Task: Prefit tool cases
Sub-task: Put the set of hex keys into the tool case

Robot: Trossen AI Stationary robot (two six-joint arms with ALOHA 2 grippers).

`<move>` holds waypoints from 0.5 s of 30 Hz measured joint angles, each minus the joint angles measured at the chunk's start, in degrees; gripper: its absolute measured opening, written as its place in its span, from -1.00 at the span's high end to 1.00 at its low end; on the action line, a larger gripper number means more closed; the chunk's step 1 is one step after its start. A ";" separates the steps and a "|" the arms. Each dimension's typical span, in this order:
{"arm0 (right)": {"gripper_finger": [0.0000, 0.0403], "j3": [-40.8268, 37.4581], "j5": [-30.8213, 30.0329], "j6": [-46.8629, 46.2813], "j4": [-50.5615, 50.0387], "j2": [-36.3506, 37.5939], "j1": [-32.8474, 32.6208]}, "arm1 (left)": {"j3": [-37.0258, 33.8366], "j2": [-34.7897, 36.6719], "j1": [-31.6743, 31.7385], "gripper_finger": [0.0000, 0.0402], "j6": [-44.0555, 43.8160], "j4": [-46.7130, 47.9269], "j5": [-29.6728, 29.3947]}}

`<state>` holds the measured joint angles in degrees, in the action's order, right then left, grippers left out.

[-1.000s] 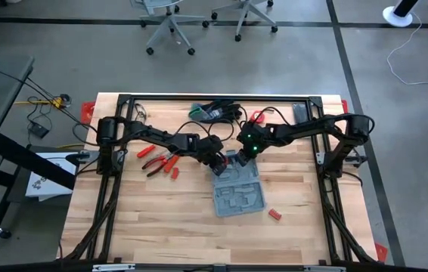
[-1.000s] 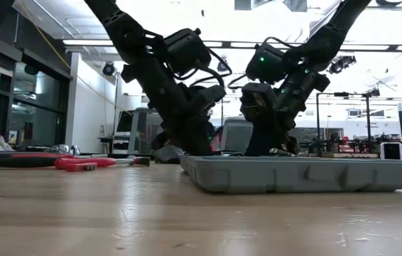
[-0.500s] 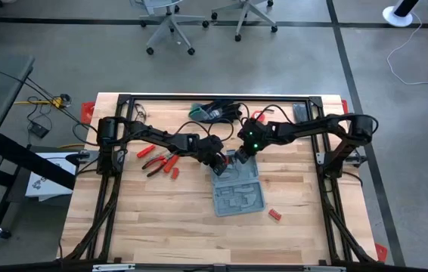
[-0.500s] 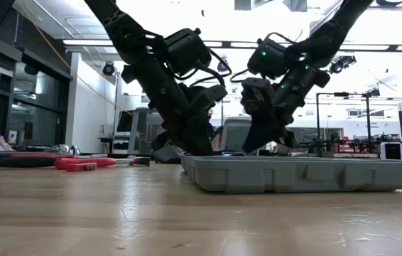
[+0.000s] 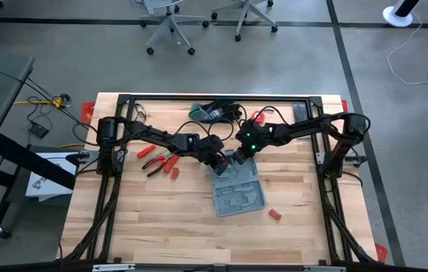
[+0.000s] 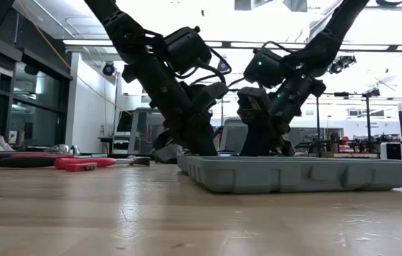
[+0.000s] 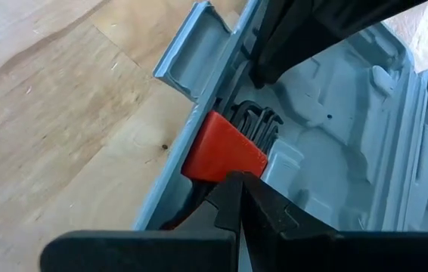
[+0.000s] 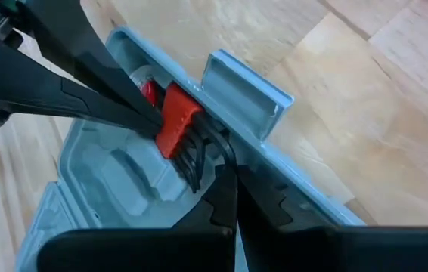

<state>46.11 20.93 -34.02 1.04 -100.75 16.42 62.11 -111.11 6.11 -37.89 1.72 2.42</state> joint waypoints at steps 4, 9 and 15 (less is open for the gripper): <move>1.00 0.00 0.23 0.00 -0.01 0.00 0.01 | 0.02 -0.42 0.11 1.00 -0.47 -0.03 -0.02; 1.00 0.00 0.33 0.00 -0.04 -0.02 -0.01 | 0.02 -0.53 0.12 1.00 -1.01 -0.41 -0.37; 1.00 0.00 0.72 -0.02 -0.20 -0.02 0.03 | 0.00 -0.66 0.86 1.00 -1.04 -1.63 0.07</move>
<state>46.11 21.65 -34.04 0.84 -100.77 16.45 62.11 -111.77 6.97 -38.93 0.09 2.49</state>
